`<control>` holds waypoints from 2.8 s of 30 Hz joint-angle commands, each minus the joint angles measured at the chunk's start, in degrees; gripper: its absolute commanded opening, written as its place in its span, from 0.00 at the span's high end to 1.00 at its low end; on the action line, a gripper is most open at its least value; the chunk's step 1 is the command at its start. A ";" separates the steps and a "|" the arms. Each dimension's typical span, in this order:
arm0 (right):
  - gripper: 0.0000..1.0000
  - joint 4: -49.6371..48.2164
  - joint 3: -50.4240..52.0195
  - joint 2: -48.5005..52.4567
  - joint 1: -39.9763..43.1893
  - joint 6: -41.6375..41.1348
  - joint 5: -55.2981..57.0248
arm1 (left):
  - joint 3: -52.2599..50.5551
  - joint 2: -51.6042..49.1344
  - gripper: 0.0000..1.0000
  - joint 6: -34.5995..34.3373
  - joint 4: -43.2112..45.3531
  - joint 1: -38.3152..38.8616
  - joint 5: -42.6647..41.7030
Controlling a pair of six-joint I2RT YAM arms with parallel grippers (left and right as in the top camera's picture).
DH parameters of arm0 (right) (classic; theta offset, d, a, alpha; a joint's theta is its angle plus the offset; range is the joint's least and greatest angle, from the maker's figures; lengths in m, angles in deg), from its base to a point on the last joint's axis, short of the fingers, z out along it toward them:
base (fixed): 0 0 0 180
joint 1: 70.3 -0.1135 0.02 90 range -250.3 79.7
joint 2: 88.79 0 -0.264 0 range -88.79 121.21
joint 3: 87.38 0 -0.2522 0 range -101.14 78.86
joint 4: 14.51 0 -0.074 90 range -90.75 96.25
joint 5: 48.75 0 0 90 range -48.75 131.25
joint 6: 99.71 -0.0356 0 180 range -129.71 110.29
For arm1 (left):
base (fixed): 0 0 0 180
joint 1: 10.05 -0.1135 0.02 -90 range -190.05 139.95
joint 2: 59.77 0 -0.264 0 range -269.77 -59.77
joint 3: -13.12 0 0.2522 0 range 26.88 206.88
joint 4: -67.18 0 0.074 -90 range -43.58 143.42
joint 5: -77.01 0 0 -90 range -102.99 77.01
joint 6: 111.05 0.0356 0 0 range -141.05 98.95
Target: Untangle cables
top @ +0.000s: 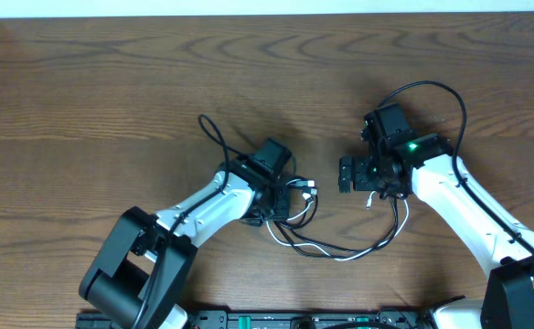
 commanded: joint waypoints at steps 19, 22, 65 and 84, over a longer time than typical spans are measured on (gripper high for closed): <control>0.01 -7.56 -1.01 -0.68 -0.55 4.87 -20.04 | 6.71 11.43 0.92 2.40 0.55 0.37 -2.84; 0.01 -8.59 -1.01 -0.68 -1.22 5.68 -19.96 | 6.71 15.04 0.92 2.40 0.70 0.37 -4.52; 0.01 -10.23 -0.61 -0.68 -4.00 -0.96 -22.91 | 6.71 22.12 0.92 1.95 6.43 0.37 -17.81; 0.01 -10.10 -0.61 -0.68 -3.91 -12.39 6.69 | 6.75 30.97 0.92 1.90 10.54 0.24 -18.67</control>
